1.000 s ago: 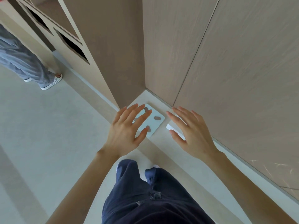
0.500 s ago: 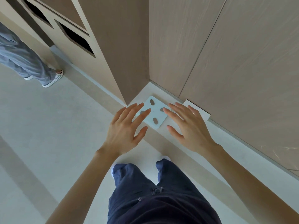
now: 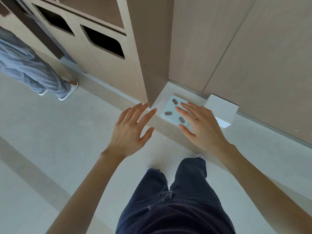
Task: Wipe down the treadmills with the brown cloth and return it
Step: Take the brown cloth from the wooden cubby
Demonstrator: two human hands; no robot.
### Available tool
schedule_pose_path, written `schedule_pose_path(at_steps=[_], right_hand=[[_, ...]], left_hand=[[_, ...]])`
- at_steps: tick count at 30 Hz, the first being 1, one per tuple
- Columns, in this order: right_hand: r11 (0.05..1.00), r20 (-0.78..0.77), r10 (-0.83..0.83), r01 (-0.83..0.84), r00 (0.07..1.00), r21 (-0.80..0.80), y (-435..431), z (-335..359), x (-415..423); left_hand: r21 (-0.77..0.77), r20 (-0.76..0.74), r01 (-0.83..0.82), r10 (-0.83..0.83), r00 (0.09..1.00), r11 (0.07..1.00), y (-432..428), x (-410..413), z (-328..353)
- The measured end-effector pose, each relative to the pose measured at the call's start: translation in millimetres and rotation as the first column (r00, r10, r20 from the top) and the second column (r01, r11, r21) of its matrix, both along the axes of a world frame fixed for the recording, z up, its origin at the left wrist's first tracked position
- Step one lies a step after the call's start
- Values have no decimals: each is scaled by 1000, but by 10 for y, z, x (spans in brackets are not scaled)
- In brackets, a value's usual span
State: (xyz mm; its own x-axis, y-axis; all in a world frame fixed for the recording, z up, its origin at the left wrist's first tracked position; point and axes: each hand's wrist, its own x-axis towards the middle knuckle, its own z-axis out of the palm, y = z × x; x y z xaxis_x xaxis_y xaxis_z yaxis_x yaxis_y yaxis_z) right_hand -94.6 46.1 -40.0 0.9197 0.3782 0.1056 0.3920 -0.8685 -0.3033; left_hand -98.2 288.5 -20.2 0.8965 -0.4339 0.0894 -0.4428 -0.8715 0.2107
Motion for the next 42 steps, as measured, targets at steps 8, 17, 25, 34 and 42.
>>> schedule_pose_path(at_steps=[8,17,25,34,42], right_hand=[[998,65,39,-36,997,-49,599,136,-142],[994,49,81,-77,996,-76,1081,166,54],[994,27,103,-102,994,-42,1632,20,484],[999,65,2,1,998,-46,2400,-261,1223],[1000,61,-17,19,998,-22,2857,-97,1648]], left_hand=[[-29,-10,9,-9,1000,1000,668,-135,-14],[-46,-23,-31,30,999,998,1218,12,-21],[-17,-1,-24,24,1000,1000,1769,402,-86],[76,-33,128,-126,991,989,2616,1286,-140],[63,28,189,-191,981,980,2939,1926,-117]])
